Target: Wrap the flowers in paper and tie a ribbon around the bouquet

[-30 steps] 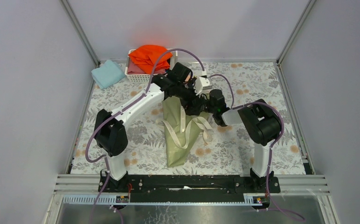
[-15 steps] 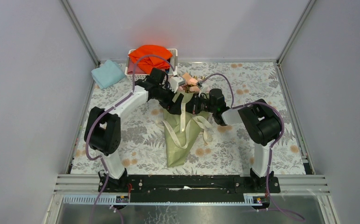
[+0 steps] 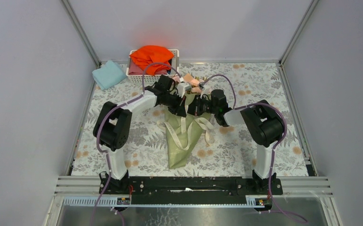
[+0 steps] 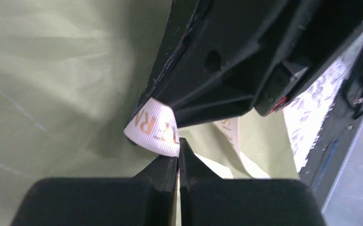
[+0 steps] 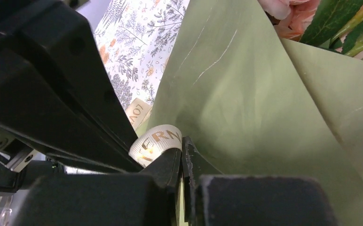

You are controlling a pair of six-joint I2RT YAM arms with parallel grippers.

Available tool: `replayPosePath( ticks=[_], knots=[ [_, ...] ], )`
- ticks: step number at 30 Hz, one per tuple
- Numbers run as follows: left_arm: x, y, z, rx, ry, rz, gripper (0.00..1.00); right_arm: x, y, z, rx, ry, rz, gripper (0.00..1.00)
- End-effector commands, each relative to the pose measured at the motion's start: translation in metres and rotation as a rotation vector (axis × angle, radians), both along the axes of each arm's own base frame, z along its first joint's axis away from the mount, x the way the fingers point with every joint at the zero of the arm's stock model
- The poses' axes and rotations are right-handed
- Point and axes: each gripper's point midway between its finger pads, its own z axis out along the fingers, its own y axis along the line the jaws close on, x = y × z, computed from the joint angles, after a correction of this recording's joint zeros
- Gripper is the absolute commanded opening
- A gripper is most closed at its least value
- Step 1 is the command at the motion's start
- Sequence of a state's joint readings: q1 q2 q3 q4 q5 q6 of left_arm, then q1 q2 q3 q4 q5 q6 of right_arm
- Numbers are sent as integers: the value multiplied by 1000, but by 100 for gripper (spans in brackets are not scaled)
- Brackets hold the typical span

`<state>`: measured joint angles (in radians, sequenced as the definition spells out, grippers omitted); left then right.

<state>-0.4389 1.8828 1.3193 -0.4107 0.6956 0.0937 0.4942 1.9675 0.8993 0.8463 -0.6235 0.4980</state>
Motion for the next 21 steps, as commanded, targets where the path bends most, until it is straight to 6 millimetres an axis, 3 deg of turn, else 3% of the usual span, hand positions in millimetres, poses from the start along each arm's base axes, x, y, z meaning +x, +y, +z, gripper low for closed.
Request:
replayPosePath(
  ticks=[1,5,9,14,17,21],
  knots=[
    [-2,-9,3,-56,-4,-42,0,5,6,31,12,-118,41,9],
    [10,25,-5,57,-50,26,0,6,-7,33,-22,-131,46,31],
    [9,60,-20,240,-180,1,0,6,-23,29,-83,-149,72,41],
    [7,109,-12,479,-301,-76,0,-12,-30,5,-176,-123,170,46],
    [1,140,-4,636,-311,-139,0,-13,-34,-2,-207,-122,181,46],
    [0,204,6,943,-315,-120,0,-12,-32,-4,-209,-108,206,47]
  ],
)
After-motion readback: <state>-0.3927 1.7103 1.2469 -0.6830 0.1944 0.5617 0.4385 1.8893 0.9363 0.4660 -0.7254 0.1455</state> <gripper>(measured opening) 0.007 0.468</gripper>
